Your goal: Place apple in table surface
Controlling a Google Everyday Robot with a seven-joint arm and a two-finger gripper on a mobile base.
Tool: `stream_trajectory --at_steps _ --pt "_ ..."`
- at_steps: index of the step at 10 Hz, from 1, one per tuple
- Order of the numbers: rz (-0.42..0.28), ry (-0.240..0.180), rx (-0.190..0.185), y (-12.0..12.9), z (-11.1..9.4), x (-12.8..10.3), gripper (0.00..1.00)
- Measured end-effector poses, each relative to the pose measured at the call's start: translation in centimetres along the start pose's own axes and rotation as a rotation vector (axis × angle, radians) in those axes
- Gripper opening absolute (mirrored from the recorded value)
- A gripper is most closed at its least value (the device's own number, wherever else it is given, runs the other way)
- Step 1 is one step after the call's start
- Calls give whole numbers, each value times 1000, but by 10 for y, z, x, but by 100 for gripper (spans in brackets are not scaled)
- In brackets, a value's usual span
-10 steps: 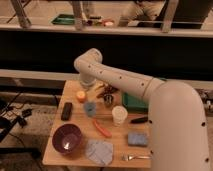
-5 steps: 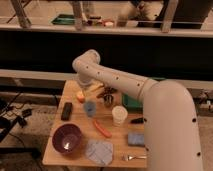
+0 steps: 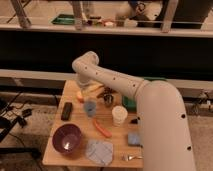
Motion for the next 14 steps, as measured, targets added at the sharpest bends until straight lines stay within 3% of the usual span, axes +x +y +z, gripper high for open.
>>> stream_trajectory --at_steps 5,9,11,14 --pt "-31 3 28 -12 6 -11 80" --pt "-41 8 35 -20 26 -13 80" --pt "-10 -16 18 -21 39 -11 80" --pt "58 -86 -16 -21 52 -8 80"
